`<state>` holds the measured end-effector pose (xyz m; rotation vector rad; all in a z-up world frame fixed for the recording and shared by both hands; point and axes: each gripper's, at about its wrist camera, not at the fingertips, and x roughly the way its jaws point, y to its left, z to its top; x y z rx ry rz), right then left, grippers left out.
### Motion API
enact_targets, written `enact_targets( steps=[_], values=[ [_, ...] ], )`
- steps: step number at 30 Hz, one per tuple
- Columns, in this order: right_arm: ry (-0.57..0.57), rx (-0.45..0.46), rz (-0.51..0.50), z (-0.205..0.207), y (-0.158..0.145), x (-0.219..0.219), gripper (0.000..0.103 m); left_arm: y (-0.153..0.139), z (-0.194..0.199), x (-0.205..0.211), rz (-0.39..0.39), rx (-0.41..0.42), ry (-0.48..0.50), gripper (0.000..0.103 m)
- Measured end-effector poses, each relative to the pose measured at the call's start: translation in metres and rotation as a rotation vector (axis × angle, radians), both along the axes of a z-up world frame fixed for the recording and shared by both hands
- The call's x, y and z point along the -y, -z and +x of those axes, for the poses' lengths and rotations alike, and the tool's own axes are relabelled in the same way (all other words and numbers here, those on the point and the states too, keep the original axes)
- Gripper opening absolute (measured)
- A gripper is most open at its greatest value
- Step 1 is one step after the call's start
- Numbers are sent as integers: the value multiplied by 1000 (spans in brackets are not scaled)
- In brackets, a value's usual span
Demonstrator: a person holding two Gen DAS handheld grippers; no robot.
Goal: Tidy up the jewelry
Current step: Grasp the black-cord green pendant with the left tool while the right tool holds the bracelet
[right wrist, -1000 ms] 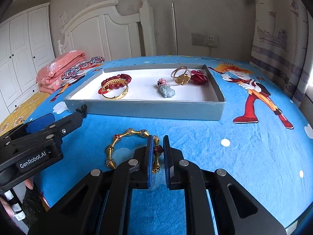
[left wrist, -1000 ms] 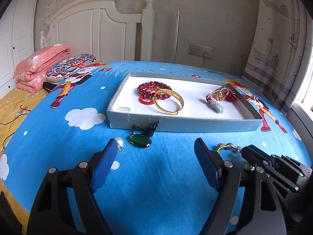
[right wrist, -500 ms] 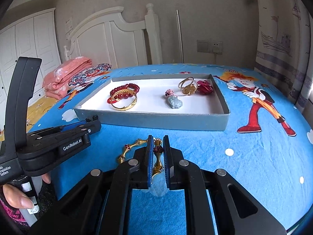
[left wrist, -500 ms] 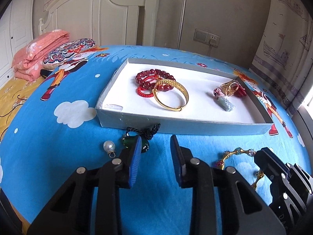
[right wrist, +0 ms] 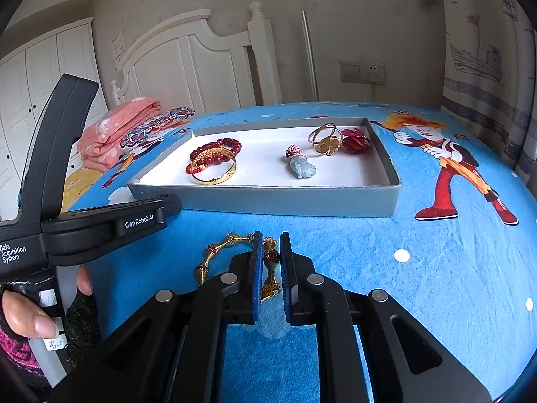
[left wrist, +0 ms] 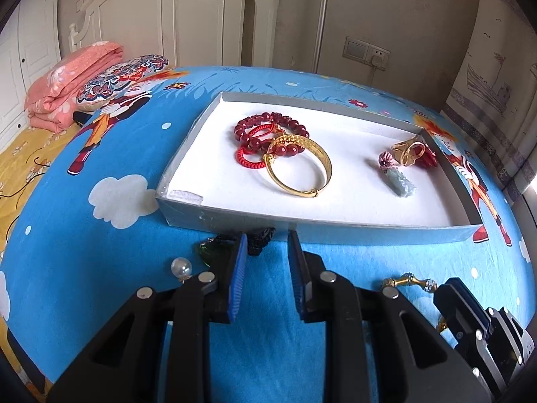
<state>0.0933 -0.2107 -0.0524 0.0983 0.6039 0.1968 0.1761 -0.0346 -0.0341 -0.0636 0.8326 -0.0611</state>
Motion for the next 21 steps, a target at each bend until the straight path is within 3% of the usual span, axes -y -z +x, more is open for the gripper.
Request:
enact_targets(
  steps=[1,4,9,16,21],
  values=[
    [0,1,1,0,0,0,11,2,2,0,-5,-12,5,24],
    [-3,8,-1,-2,-2,-2,11,2,1,-5,-9,-7,1,7],
    [-15,32,-4,-11,-5,-5,11,-9,-24,-8,9,109,17,7],
    [-13,77,-16,-29,-11,-9,11,-25,-79,-22,-32,278,48,7],
    [-12,132,-40,-45,-22,-12,11,-26,-109,-18,-8,332,63,7]
  ],
)
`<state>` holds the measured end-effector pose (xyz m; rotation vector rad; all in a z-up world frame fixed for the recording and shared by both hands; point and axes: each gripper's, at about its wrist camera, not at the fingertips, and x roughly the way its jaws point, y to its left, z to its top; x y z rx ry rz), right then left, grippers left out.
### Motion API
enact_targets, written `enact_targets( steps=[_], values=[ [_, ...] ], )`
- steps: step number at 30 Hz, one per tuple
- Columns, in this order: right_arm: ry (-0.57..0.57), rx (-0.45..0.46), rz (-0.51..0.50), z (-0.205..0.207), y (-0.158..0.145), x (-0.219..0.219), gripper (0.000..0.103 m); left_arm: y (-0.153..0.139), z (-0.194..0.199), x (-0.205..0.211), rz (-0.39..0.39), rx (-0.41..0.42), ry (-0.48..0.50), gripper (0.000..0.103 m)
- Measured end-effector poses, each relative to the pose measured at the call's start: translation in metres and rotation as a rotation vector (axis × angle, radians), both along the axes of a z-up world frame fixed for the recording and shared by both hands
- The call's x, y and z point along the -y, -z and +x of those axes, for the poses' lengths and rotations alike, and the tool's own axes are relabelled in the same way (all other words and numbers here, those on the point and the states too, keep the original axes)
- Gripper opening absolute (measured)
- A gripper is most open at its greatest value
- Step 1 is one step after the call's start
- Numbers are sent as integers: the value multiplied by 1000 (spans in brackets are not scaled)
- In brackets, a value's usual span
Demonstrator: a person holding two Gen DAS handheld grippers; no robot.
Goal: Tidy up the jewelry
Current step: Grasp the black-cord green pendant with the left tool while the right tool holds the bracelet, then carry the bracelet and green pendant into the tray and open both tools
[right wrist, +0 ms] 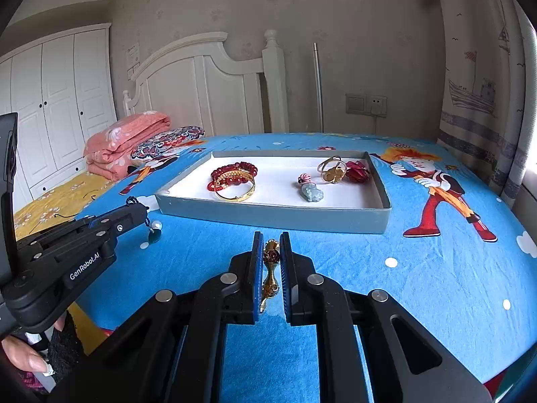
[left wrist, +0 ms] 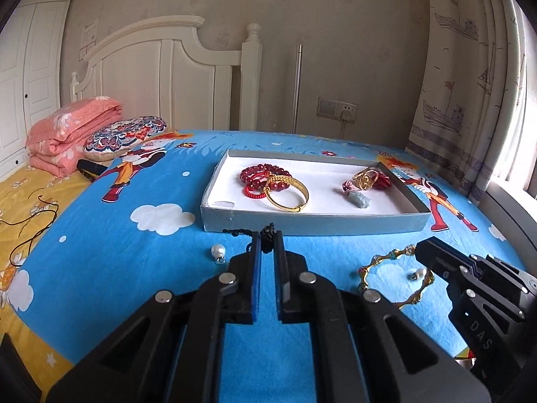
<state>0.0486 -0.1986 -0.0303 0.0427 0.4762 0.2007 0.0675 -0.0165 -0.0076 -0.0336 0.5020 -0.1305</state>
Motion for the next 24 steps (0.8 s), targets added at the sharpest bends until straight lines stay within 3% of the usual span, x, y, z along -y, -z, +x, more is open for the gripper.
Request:
enact_targets(
  steps=[9,24],
  values=[
    [12,24,-1,-11,-5,4,11,8,-25,12,58,52,5,7],
    [5,83,-36,-26,-20,-7,11,-8,-52,16,80,136,26,7]
  ],
)
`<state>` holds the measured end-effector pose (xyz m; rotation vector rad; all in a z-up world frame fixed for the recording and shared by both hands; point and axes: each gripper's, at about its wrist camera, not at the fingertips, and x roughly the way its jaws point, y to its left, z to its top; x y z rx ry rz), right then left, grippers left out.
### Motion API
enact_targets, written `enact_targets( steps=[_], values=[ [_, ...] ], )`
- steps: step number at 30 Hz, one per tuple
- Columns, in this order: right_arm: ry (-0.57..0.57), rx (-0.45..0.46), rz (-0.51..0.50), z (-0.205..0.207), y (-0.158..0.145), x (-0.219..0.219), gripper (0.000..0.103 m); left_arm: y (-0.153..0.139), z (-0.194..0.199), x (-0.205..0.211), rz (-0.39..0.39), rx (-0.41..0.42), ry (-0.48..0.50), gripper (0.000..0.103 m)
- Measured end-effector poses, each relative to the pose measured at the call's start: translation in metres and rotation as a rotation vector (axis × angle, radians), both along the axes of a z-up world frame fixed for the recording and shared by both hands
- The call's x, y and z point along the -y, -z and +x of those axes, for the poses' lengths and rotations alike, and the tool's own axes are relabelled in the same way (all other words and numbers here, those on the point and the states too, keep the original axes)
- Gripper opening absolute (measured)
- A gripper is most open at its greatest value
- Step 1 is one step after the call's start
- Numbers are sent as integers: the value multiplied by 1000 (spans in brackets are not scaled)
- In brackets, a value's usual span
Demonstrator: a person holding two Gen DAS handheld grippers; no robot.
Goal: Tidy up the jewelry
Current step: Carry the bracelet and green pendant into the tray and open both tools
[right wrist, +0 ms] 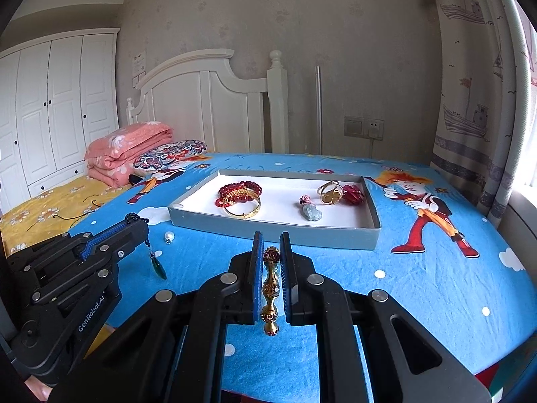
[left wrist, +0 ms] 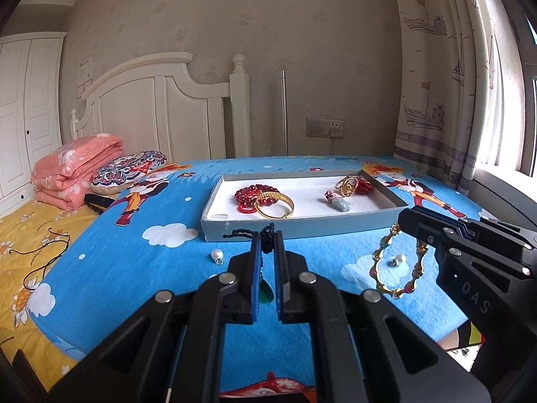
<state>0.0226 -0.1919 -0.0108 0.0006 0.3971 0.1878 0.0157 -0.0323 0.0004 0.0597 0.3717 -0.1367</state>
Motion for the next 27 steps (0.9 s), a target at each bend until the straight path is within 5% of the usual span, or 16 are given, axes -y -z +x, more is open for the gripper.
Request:
enact_targets(
  steps=[27],
  values=[
    [-1,17,-19,-2,-9,-8,11,-3,-4,0,-4,4,-6,7]
  ],
)
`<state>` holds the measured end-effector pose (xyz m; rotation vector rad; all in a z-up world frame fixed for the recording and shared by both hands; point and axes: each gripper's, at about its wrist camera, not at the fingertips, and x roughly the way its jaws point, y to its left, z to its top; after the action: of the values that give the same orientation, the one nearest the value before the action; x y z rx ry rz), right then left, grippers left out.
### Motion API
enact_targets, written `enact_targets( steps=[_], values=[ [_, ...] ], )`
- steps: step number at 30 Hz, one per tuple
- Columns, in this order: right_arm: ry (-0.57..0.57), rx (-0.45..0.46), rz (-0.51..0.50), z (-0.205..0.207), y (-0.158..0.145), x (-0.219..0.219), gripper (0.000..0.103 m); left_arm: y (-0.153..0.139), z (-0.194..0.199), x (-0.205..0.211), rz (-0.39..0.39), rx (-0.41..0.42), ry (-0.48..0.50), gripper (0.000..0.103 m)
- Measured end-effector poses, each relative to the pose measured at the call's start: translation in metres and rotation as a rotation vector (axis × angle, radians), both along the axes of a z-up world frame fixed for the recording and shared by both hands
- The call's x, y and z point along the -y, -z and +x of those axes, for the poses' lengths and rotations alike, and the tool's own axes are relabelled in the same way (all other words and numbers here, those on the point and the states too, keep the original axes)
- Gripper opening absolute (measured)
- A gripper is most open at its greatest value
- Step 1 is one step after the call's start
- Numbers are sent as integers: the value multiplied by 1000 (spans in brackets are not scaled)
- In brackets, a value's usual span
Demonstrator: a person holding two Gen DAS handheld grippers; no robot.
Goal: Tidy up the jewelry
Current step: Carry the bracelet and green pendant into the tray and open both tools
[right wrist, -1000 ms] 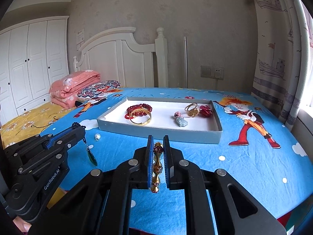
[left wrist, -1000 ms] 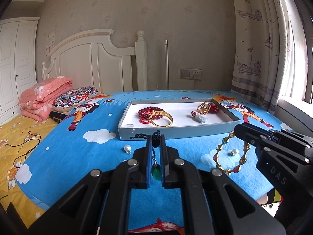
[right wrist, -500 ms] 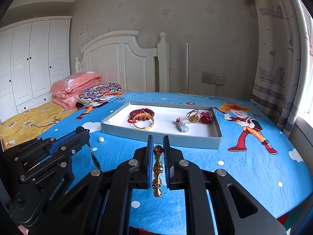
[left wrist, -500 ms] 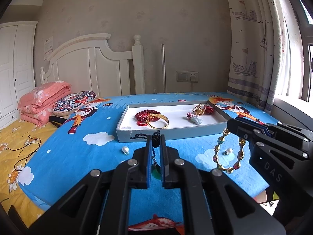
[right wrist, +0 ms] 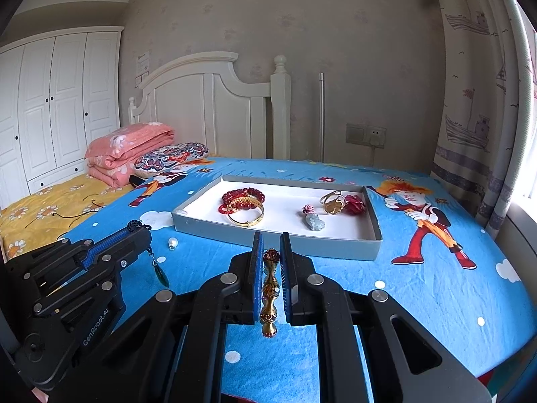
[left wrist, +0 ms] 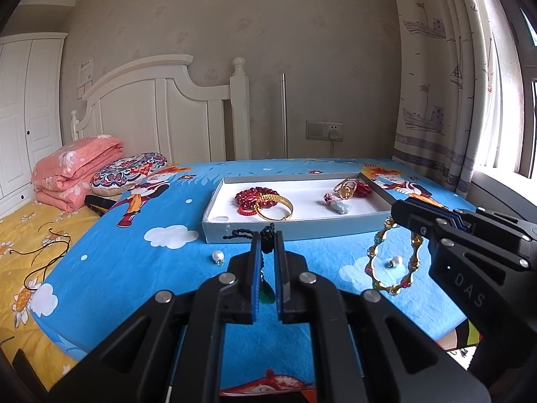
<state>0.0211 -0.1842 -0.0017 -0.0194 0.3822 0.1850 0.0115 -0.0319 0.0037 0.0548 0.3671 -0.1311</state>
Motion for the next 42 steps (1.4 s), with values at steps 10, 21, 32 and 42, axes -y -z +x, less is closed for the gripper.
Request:
enact_targets(
  steps=[10,21,32,42],
  values=[
    [21,38,-6,23,-21,4,11,-16,34,0,4,8,-15,7],
    [52,61,-44,76,-46,15,11,-56,99,5,-4,25,-7,7],
    [77,18,-89,147,-53,20,11,-70,192,13,-17,-68,-32,7],
    [81,-148,-115,201,-15,16,12,-37,253,18,-1,-178,-100,9]
  ],
)
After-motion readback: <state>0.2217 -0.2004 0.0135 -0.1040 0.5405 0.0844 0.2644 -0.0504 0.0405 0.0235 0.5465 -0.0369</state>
